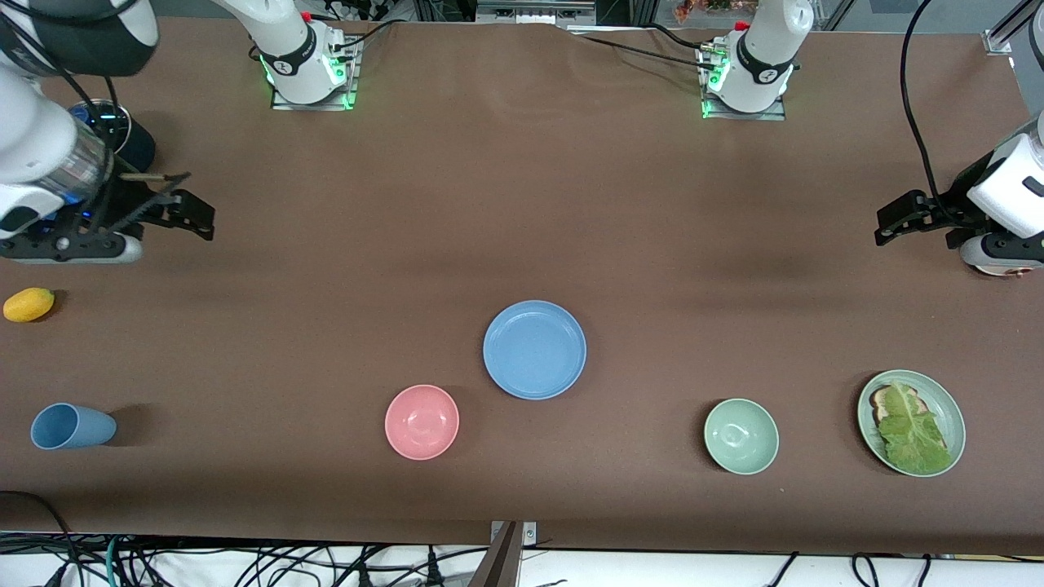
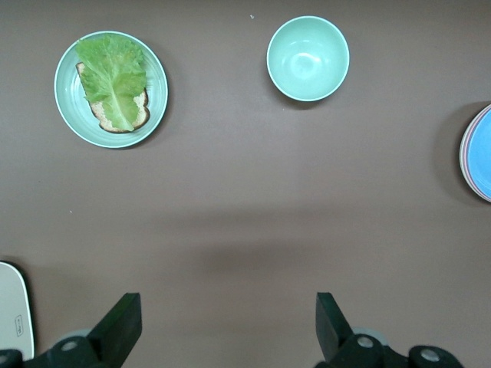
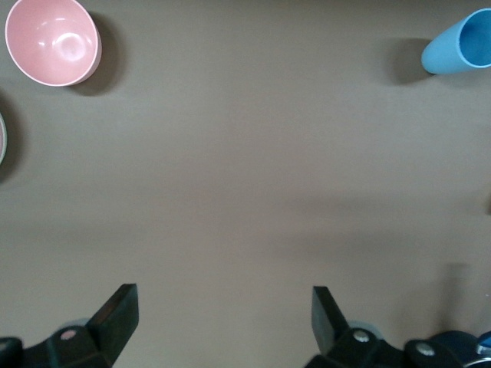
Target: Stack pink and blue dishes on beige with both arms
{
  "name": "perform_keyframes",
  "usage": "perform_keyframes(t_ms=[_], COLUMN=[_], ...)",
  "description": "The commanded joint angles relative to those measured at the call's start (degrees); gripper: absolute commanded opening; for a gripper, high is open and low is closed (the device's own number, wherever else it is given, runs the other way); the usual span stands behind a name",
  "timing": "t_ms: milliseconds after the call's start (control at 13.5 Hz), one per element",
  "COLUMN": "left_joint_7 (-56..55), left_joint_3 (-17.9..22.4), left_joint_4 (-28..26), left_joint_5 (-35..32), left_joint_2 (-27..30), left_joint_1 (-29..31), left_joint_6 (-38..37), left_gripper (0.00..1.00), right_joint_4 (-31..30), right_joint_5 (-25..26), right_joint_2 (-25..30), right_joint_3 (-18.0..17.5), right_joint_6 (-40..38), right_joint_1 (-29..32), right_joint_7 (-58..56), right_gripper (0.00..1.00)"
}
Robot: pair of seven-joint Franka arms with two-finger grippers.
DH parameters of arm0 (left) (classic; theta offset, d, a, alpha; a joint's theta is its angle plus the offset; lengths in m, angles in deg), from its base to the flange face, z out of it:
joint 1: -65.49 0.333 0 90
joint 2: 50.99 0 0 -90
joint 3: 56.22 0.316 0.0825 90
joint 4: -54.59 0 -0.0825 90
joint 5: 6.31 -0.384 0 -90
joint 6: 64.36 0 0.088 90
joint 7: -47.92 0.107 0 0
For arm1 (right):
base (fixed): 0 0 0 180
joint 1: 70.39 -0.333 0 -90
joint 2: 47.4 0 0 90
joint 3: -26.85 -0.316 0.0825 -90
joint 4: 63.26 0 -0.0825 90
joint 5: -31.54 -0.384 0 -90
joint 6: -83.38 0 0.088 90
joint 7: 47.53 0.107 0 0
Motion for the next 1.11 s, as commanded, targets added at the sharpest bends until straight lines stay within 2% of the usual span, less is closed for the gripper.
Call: perform_keyframes(t_ms=[0,370,739,1035], left_joint_7=[1.1,1.1,1.1,1.1], left_joint_3=[0.4,0.4,0.3,0.4], left_joint_4=[0.8,0.7,0.7,0.7], left_joint_5=[0.2,0.2,0.2,0.2], left_joint_2=[-0.3,-0.3,-0.3,-0.3], left_joint_1=[-0.4,-0.4,-0.4,-0.4], left_joint_6=[-0.3,-0.4,-0.4,-0.4], left_gripper=[1.0,1.0,1.0,1.0], right_joint_4=[0.1,0.7,4.9,5.3], right_joint_5=[-0.6,-0.9,-1.1,-0.8], right_joint_2=[1.9,2.3,1.8,1.6], right_joint_3=[-0.8,0.4,0.4,0.8], right_joint_6=[-1.7,-4.9,-10.3,-10.4], right_joint_1=[1.1,1.1,1.2,1.4], right_joint_7=[-1.5,-1.2,-4.7,-5.3], right_gripper=[1.0,1.0,1.0,1.0])
